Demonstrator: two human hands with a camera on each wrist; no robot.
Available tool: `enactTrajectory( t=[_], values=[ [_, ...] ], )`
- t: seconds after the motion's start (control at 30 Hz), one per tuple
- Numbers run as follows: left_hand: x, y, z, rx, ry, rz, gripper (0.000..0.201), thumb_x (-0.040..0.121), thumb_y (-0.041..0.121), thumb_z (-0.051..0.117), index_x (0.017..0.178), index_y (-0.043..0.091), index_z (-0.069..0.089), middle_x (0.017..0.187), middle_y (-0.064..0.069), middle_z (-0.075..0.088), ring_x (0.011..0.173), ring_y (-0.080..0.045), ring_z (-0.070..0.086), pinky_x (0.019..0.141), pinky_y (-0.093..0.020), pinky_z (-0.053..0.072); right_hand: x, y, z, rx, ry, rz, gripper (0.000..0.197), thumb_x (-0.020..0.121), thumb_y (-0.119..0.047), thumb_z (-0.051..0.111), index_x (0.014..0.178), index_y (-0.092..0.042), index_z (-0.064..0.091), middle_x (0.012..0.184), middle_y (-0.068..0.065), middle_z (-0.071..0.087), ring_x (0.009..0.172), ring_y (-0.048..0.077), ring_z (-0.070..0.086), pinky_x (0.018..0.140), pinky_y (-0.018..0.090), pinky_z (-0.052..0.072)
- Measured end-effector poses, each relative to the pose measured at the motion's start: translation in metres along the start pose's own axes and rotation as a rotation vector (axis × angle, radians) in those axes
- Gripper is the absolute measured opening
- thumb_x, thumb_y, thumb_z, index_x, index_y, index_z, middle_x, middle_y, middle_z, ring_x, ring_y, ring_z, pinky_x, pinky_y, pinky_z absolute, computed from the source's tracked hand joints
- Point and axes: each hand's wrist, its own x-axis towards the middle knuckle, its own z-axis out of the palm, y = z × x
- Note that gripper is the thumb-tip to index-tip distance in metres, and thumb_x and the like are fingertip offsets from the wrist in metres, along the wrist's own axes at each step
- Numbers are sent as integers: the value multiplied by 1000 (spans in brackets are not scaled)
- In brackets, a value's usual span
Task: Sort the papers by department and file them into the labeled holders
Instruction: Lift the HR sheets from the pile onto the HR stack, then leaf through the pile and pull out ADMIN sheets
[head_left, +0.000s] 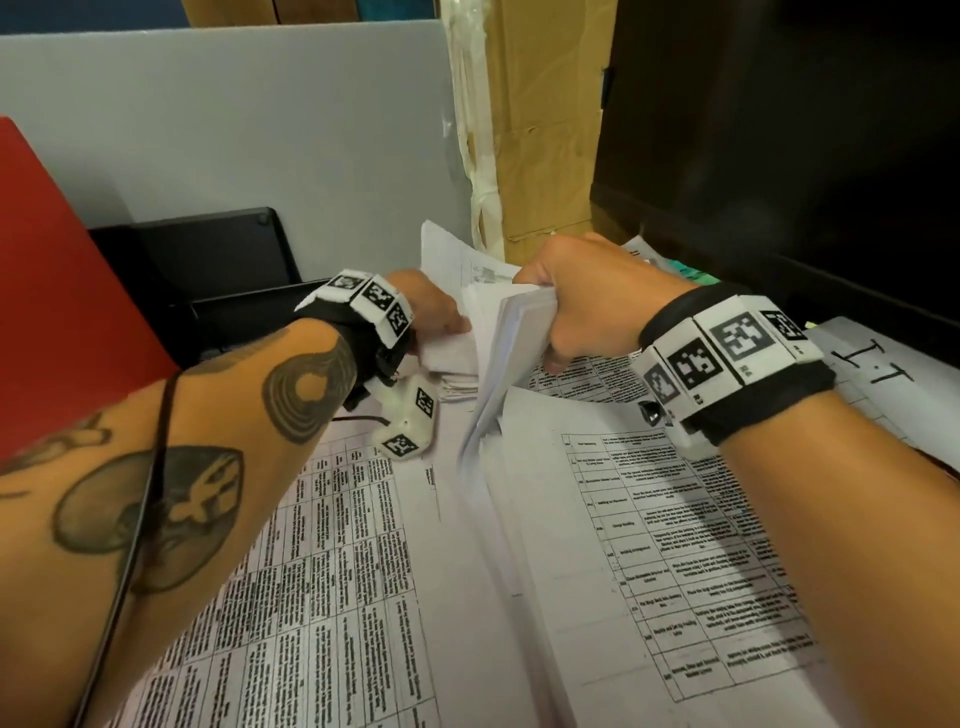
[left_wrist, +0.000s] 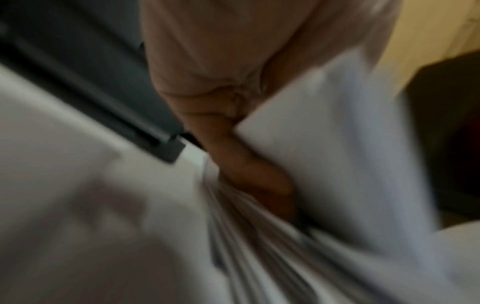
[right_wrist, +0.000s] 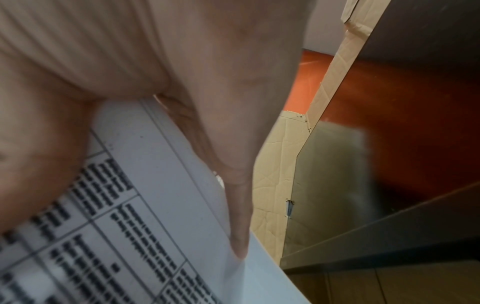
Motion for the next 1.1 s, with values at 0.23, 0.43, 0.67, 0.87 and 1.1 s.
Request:
enactTrajectory(
  t=[0.23,0.43,0.67,0.87,1.1],
  values=[
    [-21,-18,-86,757,110,231,63,93,65,59,114,6,67,101,-6,69,82,-28,76,86,-41,62,5,-6,8,-94,16,28,38,74,-14,88,103,-16,64,101,3,67,88,22,61,62,30,45],
    [-46,-90,-139,1141,-246,-68,89,75,56,84,149,19,51,151,-2,51,137,-27,50,114,-39,42,18,-32,28,-282,-78,54,79,81,-29,80,147,-30,37,154,4,43,140,34,43,115,60,36],
    [-53,-127,-140,1087,-211,-13,89,72,41,91,146,14,51,146,-4,56,128,-27,57,90,-35,52,16,-80,32,-259,-212,-91,42,82,-26,82,120,-28,64,121,-6,59,113,16,57,93,30,47],
    [-68,-129,-144,1069,-203,11,98,65,46,94,149,19,50,145,0,57,130,-28,56,107,-43,48,6,-106,50,-259,-344,-93,46,81,-38,83,122,-30,64,123,-10,62,103,14,62,78,27,45],
    [-72,-131,-142,981,-139,71,98,62,34,98,146,16,51,138,-1,62,125,-28,60,108,-48,48,2,-121,65,-297,-398,-60,50,83,-28,84,127,-29,60,134,-5,53,116,19,55,96,35,47]
  ],
)
